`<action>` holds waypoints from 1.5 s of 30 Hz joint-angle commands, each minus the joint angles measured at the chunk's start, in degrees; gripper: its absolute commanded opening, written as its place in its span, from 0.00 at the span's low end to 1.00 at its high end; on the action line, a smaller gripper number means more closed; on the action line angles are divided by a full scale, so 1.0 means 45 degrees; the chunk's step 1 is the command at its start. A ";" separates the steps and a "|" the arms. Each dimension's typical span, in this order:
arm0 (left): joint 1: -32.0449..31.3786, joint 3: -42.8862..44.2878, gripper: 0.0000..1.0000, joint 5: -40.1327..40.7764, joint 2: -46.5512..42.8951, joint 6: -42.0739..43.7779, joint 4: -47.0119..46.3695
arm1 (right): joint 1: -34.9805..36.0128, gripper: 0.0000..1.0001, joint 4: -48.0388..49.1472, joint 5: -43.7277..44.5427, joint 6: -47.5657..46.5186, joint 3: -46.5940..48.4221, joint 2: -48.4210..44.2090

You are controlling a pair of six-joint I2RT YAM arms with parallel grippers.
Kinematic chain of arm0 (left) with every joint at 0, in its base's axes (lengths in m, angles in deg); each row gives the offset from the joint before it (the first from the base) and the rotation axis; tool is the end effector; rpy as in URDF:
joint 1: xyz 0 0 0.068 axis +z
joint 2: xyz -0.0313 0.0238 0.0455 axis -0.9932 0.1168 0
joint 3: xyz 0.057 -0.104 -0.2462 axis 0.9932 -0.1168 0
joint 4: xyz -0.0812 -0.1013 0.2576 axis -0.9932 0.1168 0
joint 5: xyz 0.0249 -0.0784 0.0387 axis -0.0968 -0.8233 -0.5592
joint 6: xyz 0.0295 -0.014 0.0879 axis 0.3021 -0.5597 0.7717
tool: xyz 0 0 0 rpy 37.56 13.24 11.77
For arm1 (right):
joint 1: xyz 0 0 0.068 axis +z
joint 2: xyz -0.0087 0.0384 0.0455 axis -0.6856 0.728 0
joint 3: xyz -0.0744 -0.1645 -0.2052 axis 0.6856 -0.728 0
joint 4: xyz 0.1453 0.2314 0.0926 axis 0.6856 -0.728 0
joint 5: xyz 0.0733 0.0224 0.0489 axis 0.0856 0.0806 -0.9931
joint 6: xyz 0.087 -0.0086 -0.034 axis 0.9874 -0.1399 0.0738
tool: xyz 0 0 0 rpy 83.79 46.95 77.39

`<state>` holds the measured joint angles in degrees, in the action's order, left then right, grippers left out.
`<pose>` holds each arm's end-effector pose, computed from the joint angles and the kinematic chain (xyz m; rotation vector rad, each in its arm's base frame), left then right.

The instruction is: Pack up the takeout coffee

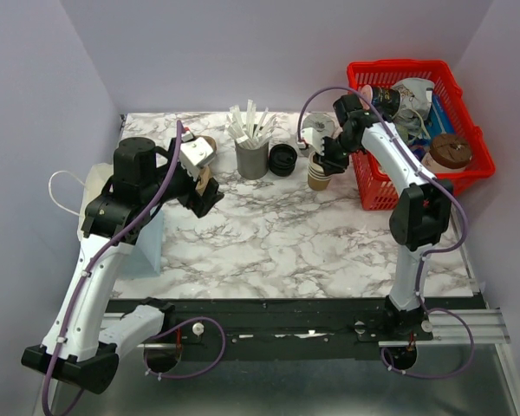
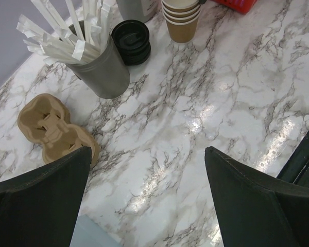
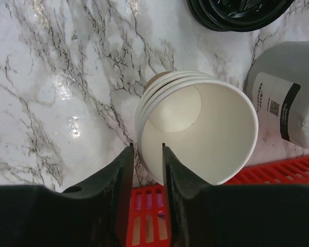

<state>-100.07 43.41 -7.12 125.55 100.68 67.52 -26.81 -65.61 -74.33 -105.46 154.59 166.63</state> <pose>0.2273 -0.1108 0.4154 0.8891 1.7840 -0.4875 0.4341 0.1631 0.2437 -1.8495 1.9062 0.2970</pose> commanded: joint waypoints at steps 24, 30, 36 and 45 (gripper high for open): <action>0.0173 -0.0397 0.99 -0.0100 -0.0062 0.0136 -0.0331 | 0.0110 0.31 -0.0676 0.0405 -0.0429 0.0372 0.0075; 0.0192 -0.0377 0.99 -0.0119 -0.0062 0.0116 -0.0292 | 0.0188 0.30 -0.0734 0.0346 -0.0468 0.0605 0.0113; 0.0173 -0.0338 0.99 -0.0139 -0.0023 0.0117 -0.0292 | 0.0227 0.31 -0.0851 0.0268 -0.0526 0.0684 0.0095; 0.0173 -0.0436 0.99 -0.0197 -0.0062 0.0136 -0.0351 | 0.0266 0.23 -0.1027 0.0346 -0.0566 0.0782 0.0192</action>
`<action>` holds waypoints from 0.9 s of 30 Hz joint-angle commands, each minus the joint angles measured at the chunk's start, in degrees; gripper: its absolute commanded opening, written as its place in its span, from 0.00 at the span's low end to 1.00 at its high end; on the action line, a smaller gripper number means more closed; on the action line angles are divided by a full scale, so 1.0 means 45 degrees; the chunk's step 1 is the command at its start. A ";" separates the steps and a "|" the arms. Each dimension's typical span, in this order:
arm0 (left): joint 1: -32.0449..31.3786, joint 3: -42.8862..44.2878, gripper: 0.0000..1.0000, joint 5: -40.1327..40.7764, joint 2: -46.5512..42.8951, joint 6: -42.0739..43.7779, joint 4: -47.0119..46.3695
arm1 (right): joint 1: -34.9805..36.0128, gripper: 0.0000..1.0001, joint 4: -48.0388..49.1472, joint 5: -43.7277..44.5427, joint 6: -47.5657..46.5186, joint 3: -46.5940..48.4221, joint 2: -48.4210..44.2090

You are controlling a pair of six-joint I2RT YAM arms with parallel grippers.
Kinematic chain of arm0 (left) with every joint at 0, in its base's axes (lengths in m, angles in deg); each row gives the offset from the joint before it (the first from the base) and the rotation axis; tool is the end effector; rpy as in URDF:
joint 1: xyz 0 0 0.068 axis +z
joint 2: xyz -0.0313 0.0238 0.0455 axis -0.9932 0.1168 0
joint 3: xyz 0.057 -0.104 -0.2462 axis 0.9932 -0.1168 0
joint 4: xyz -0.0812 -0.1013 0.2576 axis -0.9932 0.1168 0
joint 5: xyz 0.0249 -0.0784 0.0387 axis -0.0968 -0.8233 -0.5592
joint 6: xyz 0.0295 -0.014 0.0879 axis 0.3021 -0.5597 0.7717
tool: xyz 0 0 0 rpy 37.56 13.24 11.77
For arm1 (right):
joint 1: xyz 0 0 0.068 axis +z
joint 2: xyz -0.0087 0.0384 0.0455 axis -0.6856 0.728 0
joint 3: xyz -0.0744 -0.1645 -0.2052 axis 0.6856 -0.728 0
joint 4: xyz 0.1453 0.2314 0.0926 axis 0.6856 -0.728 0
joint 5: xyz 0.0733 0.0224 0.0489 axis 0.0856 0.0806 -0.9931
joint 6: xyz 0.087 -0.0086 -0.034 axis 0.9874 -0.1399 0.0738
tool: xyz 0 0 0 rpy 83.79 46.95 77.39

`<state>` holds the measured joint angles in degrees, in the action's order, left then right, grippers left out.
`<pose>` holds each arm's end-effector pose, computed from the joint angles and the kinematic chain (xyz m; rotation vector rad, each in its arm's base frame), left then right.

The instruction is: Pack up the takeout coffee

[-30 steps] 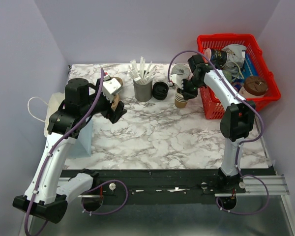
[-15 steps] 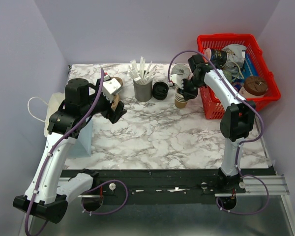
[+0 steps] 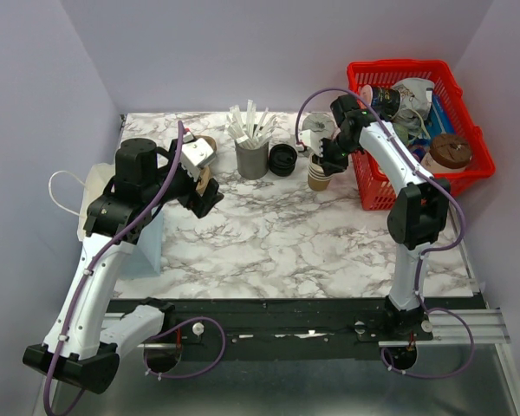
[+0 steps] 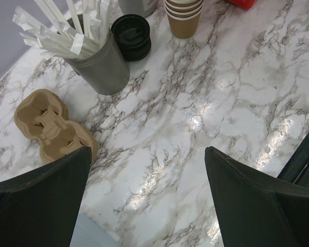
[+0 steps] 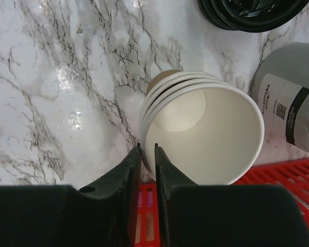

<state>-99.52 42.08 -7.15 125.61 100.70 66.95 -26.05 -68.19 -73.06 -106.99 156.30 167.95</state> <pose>0.2310 -0.1094 0.4077 0.8821 1.8012 -0.4853 0.4323 0.1672 0.2404 -1.9061 1.9093 0.2927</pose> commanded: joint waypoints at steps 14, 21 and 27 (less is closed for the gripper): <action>0.0052 -0.0198 0.99 -0.0251 0.0001 0.0112 -0.0283 | 0.0096 0.01 0.0538 0.0084 0.0223 -0.0122 -0.0977; 0.0032 0.0016 0.99 -0.0309 0.0157 0.0170 -0.0147 | 0.0077 0.01 0.1284 0.0591 0.0614 0.0148 -0.1368; 0.0013 0.0036 0.99 -0.0018 0.0236 0.0035 -0.0224 | 0.0330 0.01 0.1519 0.0885 0.0790 0.0423 -0.2088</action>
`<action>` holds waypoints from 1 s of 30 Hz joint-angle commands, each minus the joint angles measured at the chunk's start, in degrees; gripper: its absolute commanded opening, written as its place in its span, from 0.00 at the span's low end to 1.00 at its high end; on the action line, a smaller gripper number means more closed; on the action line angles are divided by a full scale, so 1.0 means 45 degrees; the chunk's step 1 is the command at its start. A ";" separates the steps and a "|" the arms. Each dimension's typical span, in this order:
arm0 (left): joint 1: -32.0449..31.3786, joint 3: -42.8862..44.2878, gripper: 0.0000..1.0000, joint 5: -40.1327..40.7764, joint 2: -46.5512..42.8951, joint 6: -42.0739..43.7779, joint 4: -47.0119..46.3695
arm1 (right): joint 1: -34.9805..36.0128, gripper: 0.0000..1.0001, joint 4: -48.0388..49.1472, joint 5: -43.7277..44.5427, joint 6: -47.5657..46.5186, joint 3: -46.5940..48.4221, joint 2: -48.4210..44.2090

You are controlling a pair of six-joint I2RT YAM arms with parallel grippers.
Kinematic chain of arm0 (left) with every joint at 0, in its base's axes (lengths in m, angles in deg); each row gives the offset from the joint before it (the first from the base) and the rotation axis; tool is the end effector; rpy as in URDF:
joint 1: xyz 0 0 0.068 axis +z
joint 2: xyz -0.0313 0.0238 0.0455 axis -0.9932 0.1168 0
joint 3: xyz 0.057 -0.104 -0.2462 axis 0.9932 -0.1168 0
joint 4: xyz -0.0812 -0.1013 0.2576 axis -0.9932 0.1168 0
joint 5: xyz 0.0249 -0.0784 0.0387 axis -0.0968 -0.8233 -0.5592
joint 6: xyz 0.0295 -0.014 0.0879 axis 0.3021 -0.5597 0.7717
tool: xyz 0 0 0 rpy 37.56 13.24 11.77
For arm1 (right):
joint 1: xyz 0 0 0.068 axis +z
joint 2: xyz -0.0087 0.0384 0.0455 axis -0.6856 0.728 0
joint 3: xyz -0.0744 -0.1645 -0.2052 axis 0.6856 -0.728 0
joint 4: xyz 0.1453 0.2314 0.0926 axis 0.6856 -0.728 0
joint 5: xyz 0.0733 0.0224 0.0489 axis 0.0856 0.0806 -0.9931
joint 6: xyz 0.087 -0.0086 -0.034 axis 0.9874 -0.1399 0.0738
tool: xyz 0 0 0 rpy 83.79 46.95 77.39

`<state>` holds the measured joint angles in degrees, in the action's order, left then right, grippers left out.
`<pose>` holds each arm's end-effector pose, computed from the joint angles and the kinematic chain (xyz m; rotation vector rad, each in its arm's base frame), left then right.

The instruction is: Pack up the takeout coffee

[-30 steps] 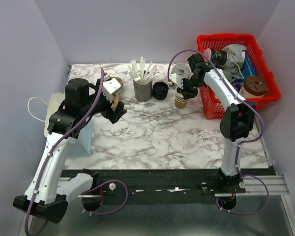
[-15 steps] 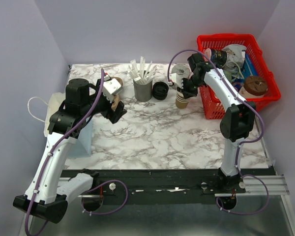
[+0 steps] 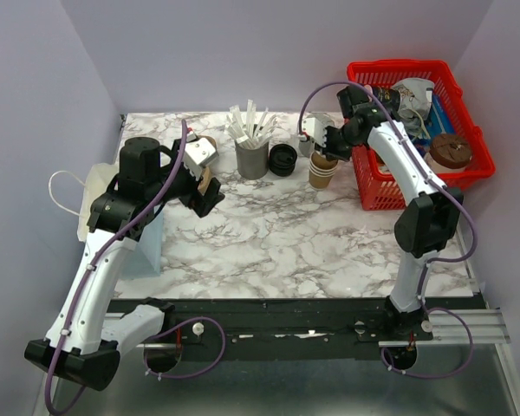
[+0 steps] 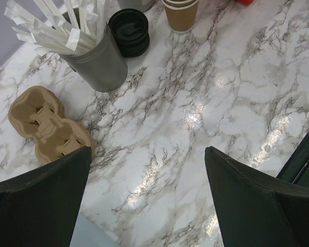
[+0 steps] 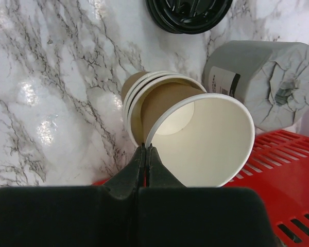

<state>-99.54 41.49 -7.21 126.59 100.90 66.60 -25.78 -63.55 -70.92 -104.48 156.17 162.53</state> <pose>0.2367 -0.1112 0.4007 0.8881 1.8197 -0.4899 0.4301 0.1657 0.2850 -1.8068 1.8344 0.1510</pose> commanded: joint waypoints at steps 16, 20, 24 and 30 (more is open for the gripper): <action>0.0018 0.0539 0.99 0.1032 0.0233 -0.0928 -0.0440 | 0.4450 0.01 0.0254 -0.0314 0.0017 -0.1637 -0.1903; 0.0037 0.0382 0.99 0.1384 0.0095 -0.0909 -0.0420 | 0.5309 0.01 0.0682 -0.0391 -0.0042 -0.2262 -0.1493; 0.0037 0.0362 0.99 0.1599 -0.0022 -0.0773 -0.0381 | 0.5779 0.01 0.1503 -0.0334 0.0075 -0.2828 -0.1024; 0.0018 0.0304 0.99 0.1756 -0.0159 -0.0440 -0.0225 | 0.6287 0.01 0.2559 0.0233 0.0504 -0.3219 -0.0379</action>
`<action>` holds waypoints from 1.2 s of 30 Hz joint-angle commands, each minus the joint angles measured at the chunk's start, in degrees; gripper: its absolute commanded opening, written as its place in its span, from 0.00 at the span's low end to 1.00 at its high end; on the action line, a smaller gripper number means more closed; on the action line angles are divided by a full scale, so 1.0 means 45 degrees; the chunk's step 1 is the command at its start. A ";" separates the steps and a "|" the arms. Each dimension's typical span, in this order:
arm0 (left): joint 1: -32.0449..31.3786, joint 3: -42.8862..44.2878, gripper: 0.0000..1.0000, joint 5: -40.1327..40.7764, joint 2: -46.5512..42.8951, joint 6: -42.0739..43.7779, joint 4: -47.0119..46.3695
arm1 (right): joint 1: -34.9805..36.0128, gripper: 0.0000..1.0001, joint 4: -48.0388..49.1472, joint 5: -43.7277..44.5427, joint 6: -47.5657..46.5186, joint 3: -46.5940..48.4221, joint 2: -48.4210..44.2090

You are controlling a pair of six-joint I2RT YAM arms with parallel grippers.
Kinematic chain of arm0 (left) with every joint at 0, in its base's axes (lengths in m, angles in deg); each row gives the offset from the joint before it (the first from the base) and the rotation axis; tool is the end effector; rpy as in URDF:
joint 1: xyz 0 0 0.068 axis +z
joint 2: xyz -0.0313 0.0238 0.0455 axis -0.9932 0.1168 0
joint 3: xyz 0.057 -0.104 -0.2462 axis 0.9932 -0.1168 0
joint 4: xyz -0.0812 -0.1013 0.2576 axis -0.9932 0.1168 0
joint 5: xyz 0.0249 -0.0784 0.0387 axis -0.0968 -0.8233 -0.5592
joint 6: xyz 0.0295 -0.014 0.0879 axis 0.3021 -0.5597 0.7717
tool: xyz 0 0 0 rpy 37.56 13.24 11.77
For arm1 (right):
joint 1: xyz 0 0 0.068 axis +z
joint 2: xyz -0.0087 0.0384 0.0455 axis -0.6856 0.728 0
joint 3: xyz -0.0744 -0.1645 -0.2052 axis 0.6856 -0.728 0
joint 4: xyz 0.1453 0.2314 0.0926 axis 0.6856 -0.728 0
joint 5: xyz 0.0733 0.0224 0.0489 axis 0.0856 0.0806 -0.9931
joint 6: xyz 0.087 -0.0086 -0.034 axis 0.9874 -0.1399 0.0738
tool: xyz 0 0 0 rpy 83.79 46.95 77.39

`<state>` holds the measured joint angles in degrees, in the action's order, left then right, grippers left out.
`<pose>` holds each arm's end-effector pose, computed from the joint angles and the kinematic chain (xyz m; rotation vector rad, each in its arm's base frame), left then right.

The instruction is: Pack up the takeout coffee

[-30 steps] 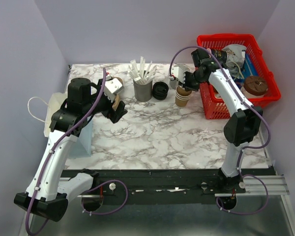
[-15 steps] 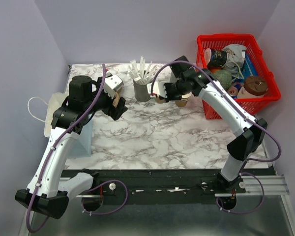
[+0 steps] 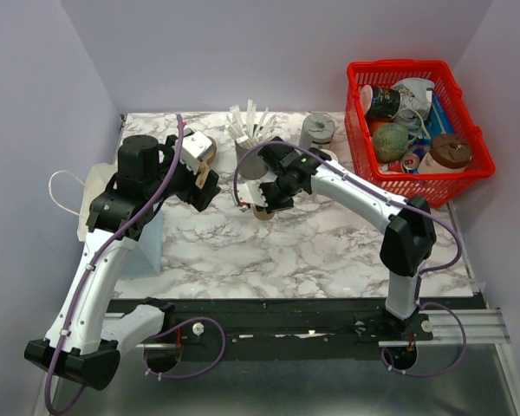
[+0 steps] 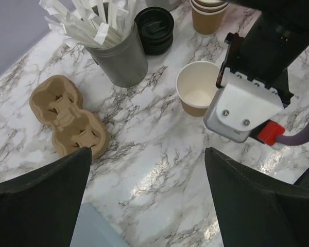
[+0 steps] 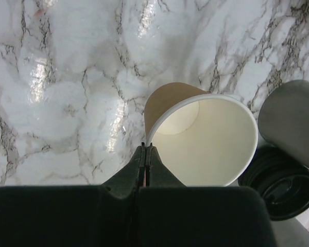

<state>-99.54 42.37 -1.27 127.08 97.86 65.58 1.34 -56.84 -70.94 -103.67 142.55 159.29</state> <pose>0.2448 -0.1053 0.4051 0.7821 1.8576 -0.4130 0.2958 0.3322 0.2358 -2.2429 1.4351 0.3547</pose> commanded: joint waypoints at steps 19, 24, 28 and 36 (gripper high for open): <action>-0.0002 -0.0437 0.99 0.0240 -0.0305 0.0196 -0.0348 | 0.0533 0.08 0.1205 0.0276 0.0325 -0.1307 0.0340; -0.0002 -0.0515 0.99 0.0161 -0.0305 0.0216 -0.0329 | 0.0845 0.09 0.1166 0.0511 0.0559 -0.1794 -0.0089; -0.0022 -0.0554 0.99 0.0122 -0.0305 0.0216 -0.0348 | 0.1061 0.22 0.1361 0.0707 0.1085 -0.2011 -0.0246; -0.0002 -0.0476 0.99 -0.0326 -0.0148 0.0177 -0.0523 | 0.0963 0.54 0.1049 0.0824 0.1653 -0.1406 -0.1338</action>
<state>-99.54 40.29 -0.94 126.59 98.69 64.79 5.78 -51.75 -68.04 -97.95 134.11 158.37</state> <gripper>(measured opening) 0.988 0.520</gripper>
